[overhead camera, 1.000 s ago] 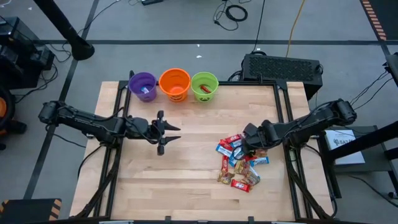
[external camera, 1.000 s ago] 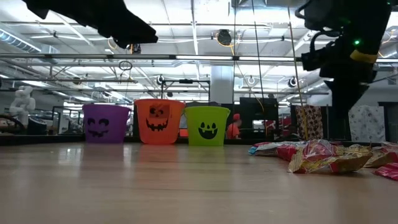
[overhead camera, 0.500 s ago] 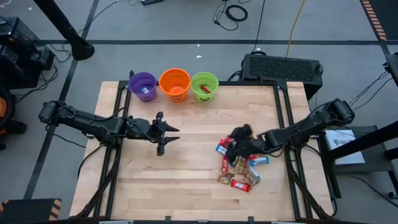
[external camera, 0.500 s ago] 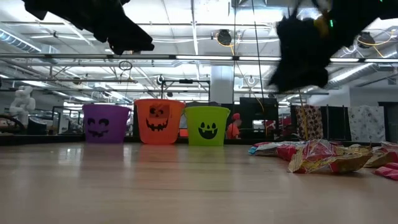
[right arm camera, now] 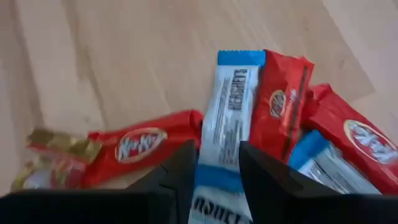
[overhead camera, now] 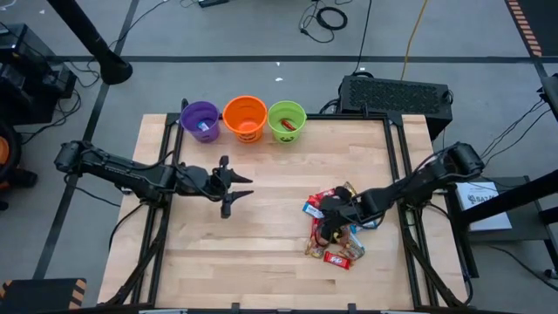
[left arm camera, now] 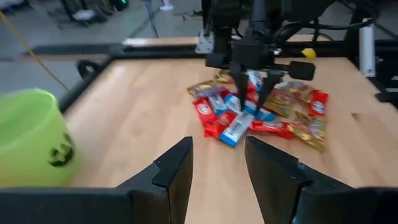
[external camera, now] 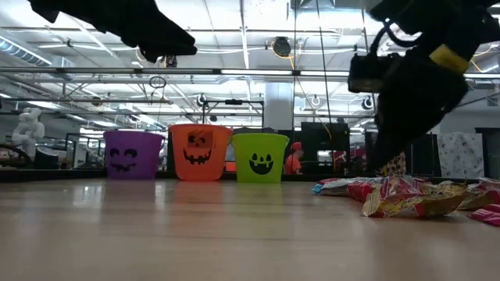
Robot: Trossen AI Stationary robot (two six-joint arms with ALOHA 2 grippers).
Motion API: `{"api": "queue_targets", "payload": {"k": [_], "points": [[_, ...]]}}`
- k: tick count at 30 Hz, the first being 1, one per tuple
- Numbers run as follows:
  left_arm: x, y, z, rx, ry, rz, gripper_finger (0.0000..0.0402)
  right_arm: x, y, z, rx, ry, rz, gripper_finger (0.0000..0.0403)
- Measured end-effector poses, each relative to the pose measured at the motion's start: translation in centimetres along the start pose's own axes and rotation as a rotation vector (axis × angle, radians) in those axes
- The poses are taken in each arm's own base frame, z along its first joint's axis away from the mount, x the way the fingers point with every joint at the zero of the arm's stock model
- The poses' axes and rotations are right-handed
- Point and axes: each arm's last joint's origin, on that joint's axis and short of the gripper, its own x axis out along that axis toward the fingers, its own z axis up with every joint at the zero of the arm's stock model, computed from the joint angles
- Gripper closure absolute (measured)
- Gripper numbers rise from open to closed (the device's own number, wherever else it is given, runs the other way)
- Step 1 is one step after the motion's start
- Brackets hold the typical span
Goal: Sort candy by brand, put in halloween buckets
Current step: Put the white chocolate bar into the violet bucket
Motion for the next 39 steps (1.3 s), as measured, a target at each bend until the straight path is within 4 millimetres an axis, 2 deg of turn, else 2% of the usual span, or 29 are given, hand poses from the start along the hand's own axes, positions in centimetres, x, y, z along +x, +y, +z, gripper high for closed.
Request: {"api": "queue_targets", "payload": {"k": [4, 8, 13, 20, 31, 35, 39], "points": [[0.0, 0.4, 0.2, 0.011, -0.017, 0.068, 0.0247, -1.2, -0.5, -0.4, -0.001, 0.049, -0.02, 0.0296], [0.1, 0.5, 0.0, 0.01, -0.004, 0.076, 0.0247, -1.6, -0.7, -0.8, -0.022, 0.073, -0.049, 0.0285], [0.1, 0.5, -0.2, 0.0, 0.02, 0.075, 0.0247, -0.8, -0.7, -0.7, -0.05, 0.024, -0.11, 0.0263], [0.1, 0.5, -0.2, -0.006, 0.024, 0.075, 0.0247, -0.7, -0.5, -0.6, 0.016, 0.012, -0.1, 0.0259], [0.1, 0.5, -0.4, -0.003, 0.036, 0.075, 0.0247, 0.6, -1.3, -2.1, 0.114, -0.035, -0.051, 0.026], [0.1, 0.5, -0.4, -0.002, 0.036, 0.075, 0.0247, 0.8, -1.4, -2.3, 0.121, -0.056, -0.031, 0.0278], [0.1, 0.5, -0.4, -0.002, 0.036, 0.075, 0.0247, 1.1, -1.6, -2.8, 0.122, -0.063, -0.013, 0.0325]]}}
